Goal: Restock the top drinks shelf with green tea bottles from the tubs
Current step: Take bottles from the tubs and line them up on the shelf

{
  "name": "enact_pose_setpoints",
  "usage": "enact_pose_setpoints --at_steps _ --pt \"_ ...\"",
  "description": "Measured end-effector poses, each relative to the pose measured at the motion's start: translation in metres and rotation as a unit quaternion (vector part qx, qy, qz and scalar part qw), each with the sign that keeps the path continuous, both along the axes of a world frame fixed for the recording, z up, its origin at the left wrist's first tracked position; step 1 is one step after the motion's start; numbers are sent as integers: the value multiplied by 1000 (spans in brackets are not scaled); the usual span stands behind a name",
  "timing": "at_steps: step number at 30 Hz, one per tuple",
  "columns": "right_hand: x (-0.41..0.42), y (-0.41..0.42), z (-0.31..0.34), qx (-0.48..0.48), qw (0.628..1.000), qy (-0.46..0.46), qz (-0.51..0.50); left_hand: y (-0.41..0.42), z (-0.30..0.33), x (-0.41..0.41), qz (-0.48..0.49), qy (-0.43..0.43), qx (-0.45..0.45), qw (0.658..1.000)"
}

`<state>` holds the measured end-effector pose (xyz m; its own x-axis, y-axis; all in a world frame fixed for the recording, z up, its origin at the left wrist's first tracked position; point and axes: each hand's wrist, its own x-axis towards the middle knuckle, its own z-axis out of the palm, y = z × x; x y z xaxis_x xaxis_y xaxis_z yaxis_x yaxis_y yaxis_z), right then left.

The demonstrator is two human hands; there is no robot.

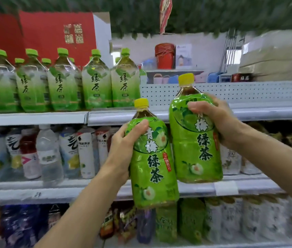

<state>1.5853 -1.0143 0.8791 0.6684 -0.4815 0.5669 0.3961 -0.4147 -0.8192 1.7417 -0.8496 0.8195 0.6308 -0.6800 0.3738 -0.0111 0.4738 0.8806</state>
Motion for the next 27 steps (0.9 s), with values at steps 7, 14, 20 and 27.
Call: enact_pose_setpoints --at_steps 7,14,20,27 --pt "13 -57 80 -3 996 -76 38 -37 51 4 28 -8 -12 1000" --pt "58 -87 129 -23 986 -159 -38 -66 96 31 30 -20 -18 999" --pt "101 -112 134 -54 987 -135 -72 -79 110 53 27 -38 -4 999" --pt "132 -133 115 -35 998 -39 -36 -83 106 66 -17 -41 -3 999"
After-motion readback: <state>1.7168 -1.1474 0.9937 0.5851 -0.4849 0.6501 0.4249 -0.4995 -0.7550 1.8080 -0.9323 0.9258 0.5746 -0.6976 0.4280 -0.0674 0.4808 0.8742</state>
